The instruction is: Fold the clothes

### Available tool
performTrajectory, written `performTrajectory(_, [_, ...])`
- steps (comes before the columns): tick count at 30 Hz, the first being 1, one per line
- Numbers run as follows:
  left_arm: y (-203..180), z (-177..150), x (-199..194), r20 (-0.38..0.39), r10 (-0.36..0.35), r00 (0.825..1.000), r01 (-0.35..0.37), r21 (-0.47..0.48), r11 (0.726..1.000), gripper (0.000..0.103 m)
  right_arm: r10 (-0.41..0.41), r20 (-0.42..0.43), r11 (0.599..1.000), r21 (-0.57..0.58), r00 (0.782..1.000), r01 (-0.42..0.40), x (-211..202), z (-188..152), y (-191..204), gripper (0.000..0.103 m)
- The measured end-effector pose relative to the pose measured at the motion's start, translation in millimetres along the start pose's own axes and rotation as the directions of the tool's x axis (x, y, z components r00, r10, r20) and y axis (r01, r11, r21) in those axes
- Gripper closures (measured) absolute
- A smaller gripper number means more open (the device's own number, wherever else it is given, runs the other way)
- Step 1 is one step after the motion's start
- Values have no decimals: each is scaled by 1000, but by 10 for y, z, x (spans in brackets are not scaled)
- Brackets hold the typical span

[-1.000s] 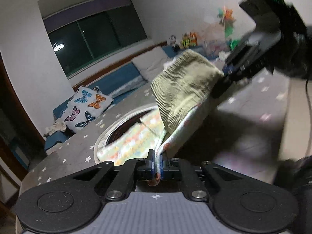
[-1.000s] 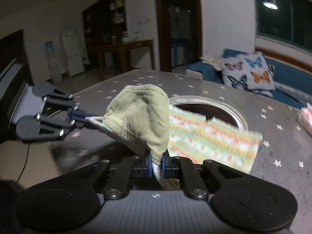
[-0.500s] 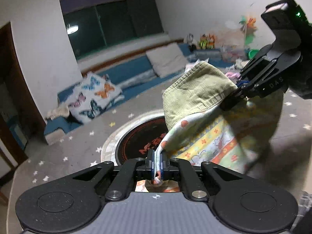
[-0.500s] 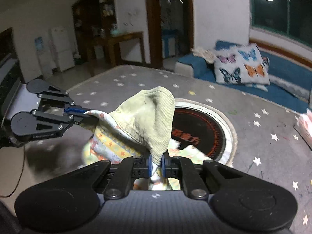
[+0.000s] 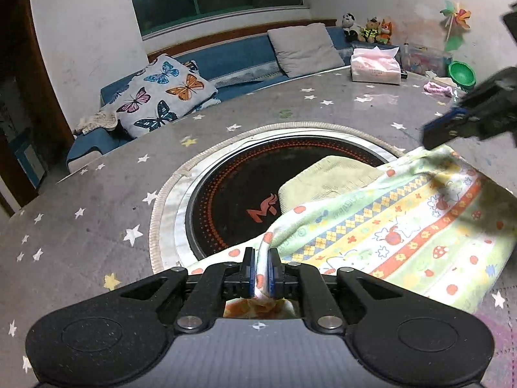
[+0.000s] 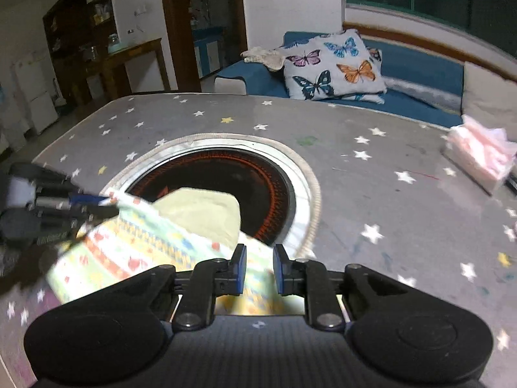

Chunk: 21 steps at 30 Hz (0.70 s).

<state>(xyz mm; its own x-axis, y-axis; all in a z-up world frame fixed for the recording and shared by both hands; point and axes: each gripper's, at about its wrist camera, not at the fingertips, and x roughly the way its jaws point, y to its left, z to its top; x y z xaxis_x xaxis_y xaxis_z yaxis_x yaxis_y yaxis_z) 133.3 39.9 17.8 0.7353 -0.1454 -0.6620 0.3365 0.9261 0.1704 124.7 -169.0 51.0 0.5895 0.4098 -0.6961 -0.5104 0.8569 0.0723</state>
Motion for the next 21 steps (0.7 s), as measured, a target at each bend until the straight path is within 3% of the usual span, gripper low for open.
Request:
performTrajectory(6, [12, 18, 47, -1, 12, 1000, -12, -14, 1000, 91, -20, -19, 1000, -18, 1000, 20, -97, -230, 125, 86])
performTrajectory(8, [14, 17, 48, -2, 23, 1000, -23, -17, 1000, 88, -78, -14, 997, -7, 997, 78, -29, -293, 104, 86])
performTrajectory(11, [29, 10, 37, 0, 26, 1000, -26, -18, 999, 88, -107, -14, 992, 62, 994, 108, 18, -353, 1, 73])
performTrajectory(17, [6, -4, 54, 4, 34, 999, -34, -19, 999, 90, -124, -12, 987, 102, 992, 125, 36, -381, -66, 73])
performTrajectory(21, [4, -13, 12, 18, 34, 999, -34, -13, 999, 91, -148, -4, 986, 83, 989, 148, 63, -352, -54, 67])
